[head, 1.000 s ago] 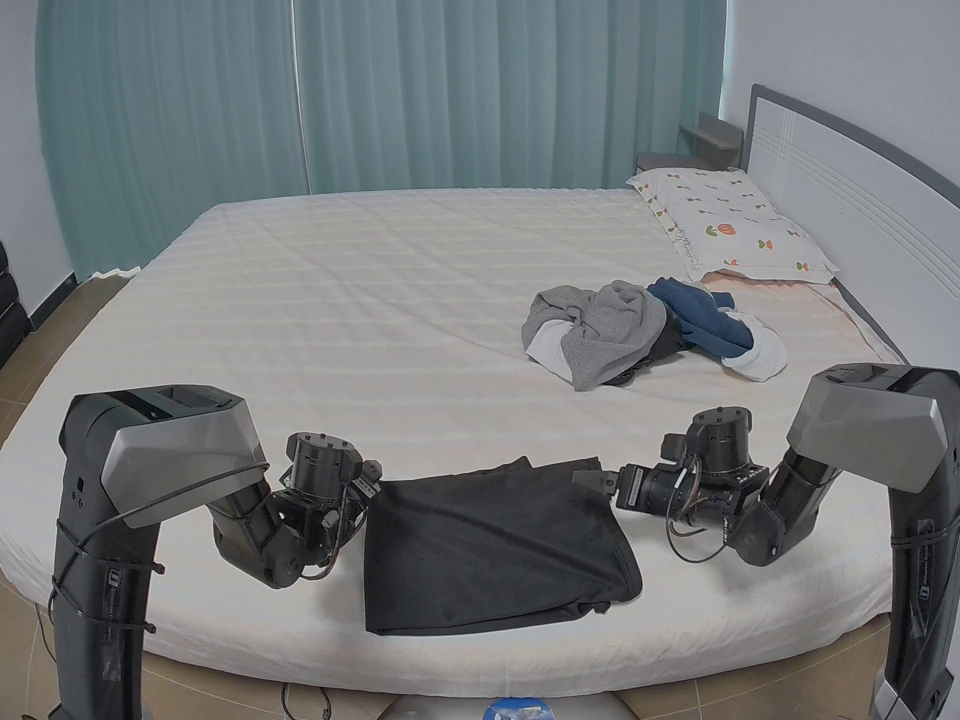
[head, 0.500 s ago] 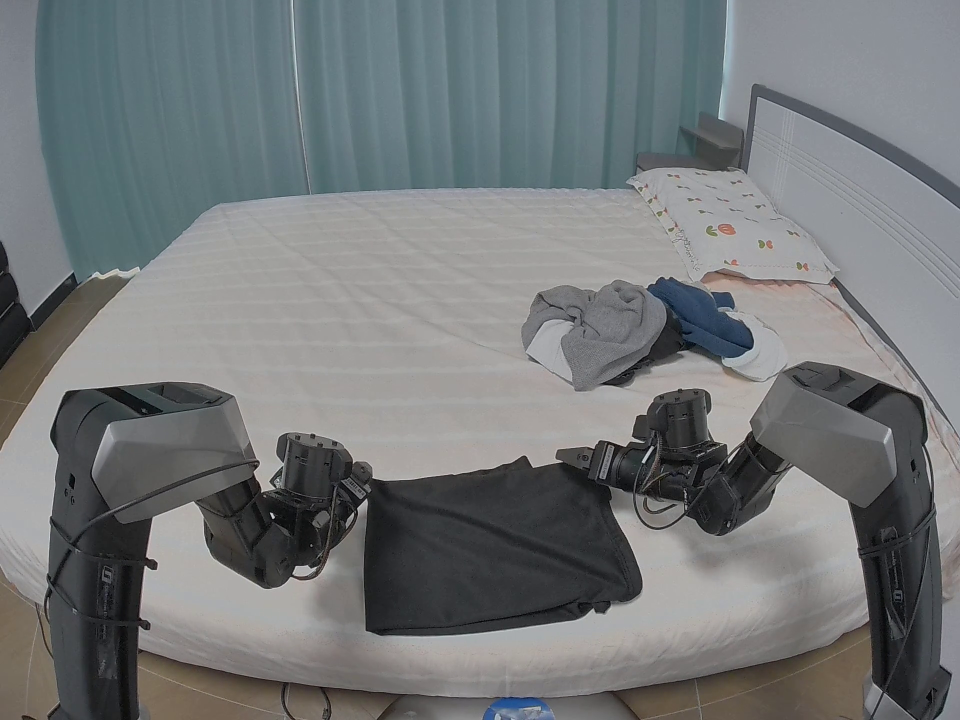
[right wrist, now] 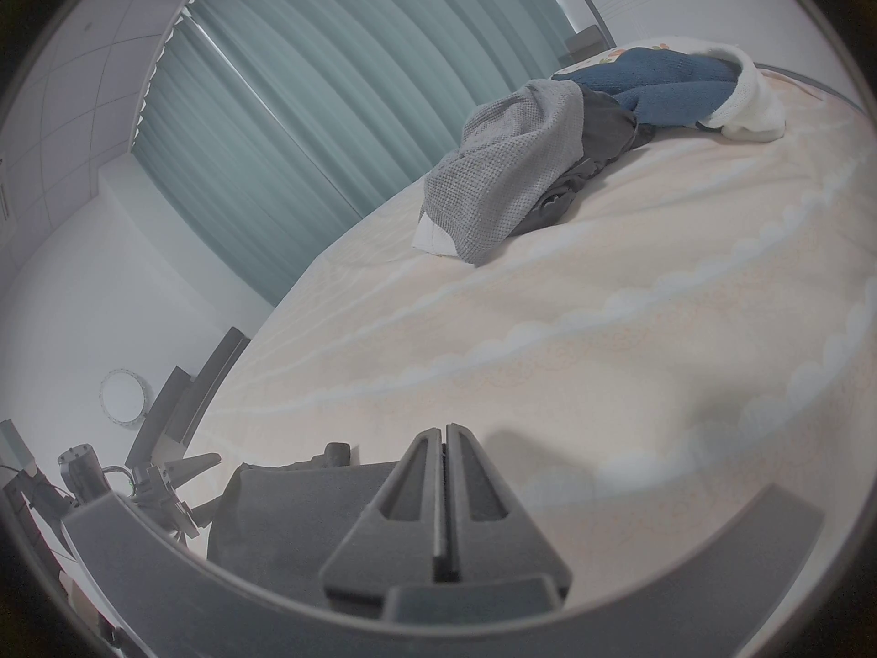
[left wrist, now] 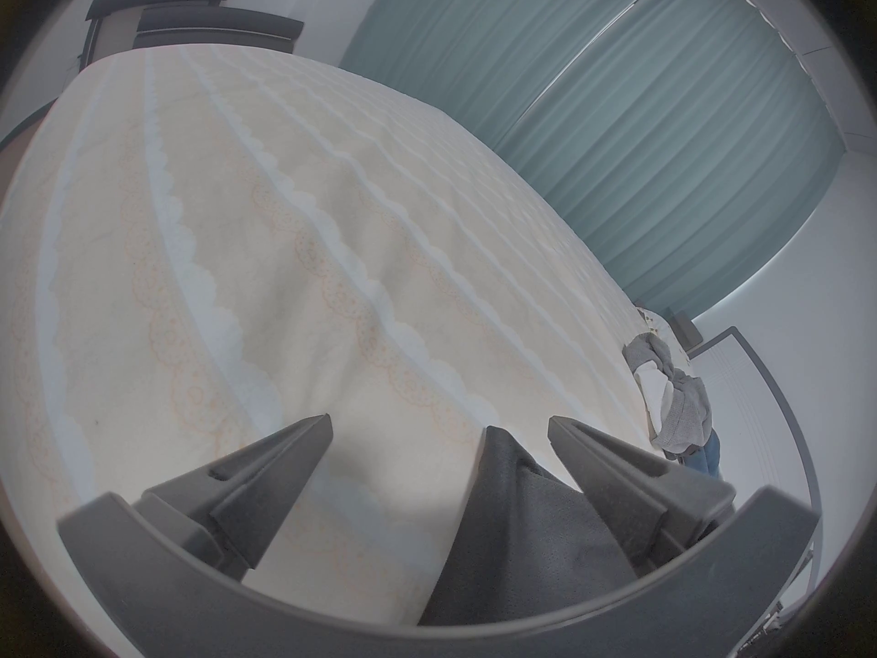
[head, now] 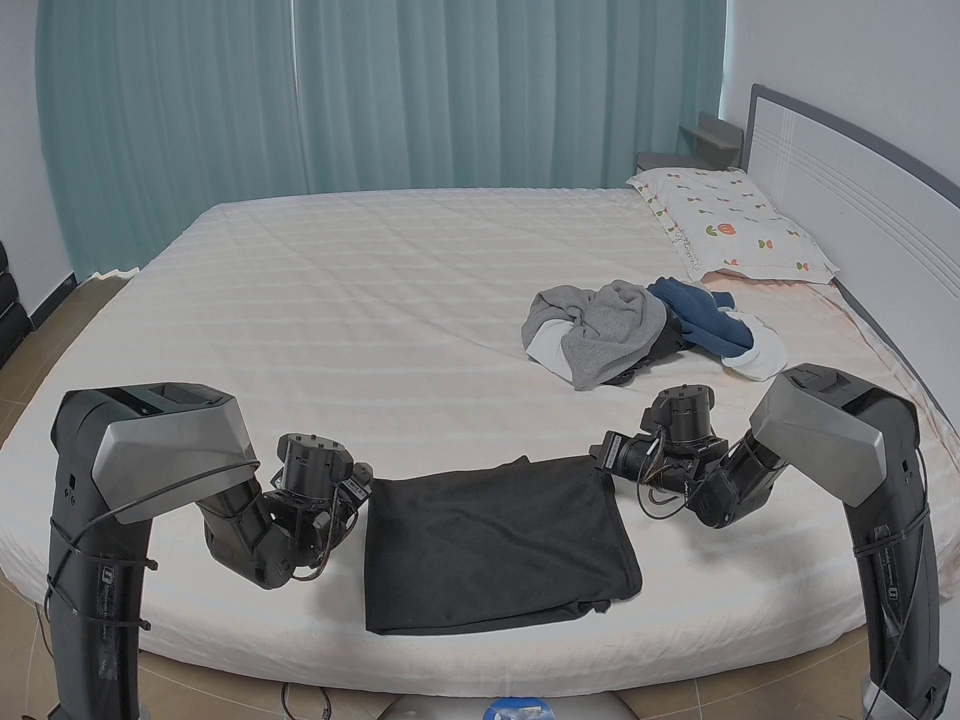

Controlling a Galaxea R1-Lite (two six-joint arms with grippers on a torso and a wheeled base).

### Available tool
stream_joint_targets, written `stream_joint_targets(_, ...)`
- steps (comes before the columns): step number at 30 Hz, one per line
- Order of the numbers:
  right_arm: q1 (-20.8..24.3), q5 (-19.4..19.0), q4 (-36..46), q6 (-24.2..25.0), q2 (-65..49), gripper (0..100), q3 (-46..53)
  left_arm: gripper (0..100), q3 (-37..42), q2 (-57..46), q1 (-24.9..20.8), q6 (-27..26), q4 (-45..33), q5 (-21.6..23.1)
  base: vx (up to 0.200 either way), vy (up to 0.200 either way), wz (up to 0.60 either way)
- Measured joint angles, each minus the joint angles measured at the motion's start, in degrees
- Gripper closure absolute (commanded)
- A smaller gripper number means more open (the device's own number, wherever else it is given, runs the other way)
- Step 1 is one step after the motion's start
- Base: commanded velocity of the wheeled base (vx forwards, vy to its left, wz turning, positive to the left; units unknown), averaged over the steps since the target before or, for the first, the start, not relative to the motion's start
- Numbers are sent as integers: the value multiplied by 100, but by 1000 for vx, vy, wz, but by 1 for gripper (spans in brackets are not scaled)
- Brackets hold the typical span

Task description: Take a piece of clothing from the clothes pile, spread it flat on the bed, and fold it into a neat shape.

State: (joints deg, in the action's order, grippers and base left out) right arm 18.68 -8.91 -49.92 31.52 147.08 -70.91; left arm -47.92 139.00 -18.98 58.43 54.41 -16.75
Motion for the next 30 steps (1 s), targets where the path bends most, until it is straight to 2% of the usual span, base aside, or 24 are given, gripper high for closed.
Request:
stream_joint_targets(21,-123,-1,2,4,166,100,-150,0,2,1,0,-27,-18,2,0,0,0)
stream_joint_targets(22,-121,-1,0,4,173,0,-150,0,2,1,0,-29,-18,4,0,0,0)
stream_joint_targets(30,-154,-15,-35,197,57,0,20,0,38,-7,-1,-32,-2,24,0,0,0)
